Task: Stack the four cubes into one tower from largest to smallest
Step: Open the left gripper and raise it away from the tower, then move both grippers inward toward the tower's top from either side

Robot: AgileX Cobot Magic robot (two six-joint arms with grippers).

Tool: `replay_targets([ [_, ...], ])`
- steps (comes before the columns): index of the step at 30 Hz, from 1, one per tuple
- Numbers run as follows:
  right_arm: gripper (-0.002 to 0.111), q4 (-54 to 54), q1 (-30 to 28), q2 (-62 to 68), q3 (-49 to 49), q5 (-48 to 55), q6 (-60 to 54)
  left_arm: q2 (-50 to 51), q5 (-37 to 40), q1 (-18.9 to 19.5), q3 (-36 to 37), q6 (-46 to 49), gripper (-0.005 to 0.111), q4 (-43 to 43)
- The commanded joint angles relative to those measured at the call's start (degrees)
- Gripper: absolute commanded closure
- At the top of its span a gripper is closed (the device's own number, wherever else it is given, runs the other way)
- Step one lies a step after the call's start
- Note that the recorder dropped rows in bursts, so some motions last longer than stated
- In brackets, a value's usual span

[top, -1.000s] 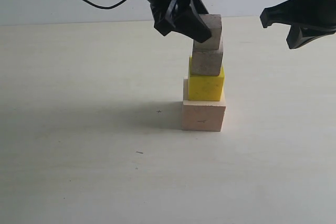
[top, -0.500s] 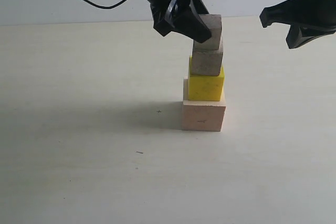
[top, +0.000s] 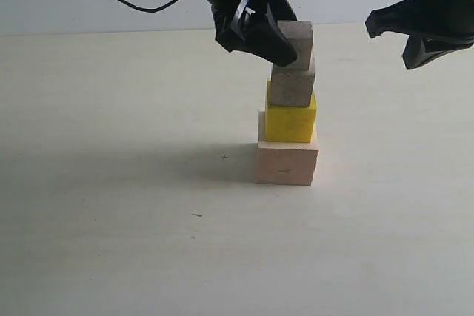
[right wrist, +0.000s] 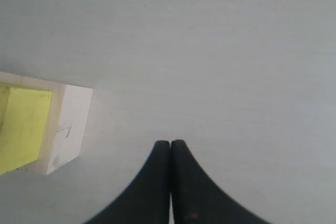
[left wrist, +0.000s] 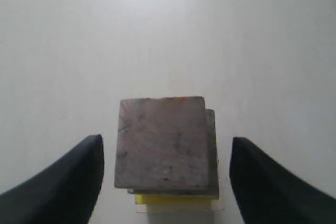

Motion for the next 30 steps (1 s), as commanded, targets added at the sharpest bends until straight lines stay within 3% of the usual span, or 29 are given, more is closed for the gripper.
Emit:
replay_targets([
  [1,0.108,0.15,-0.18,-0.47,0.09,-0.64,-0.15,-3.52,0.25,-0.01,-0.38,-3.92,0.041,2.55],
  [4,0.108,0.73,-0.18,-0.47,0.09,-0.64,-0.94,-6.47,0.25,-0.01,-0.38,-8.17,0.053,7.72],
  [12,0.108,2.13,-0.18,0.53,0.09,-1.65,-1.64,-12.56,0.25,-0.01,-0.38,-13.78,0.107,19.5],
  [17,0.108,3.81,-0.18,3.07,0.09,-1.97,-1.64,-12.67,0.25,1.1,1.5,-22.86,0.107,20.05],
  [30,0.108,14.64,-0.18,6.67,0.09,-4.59,-3.34,-12.67,-2.72,6.52,23.54,-20.6,0.107,2.06],
])
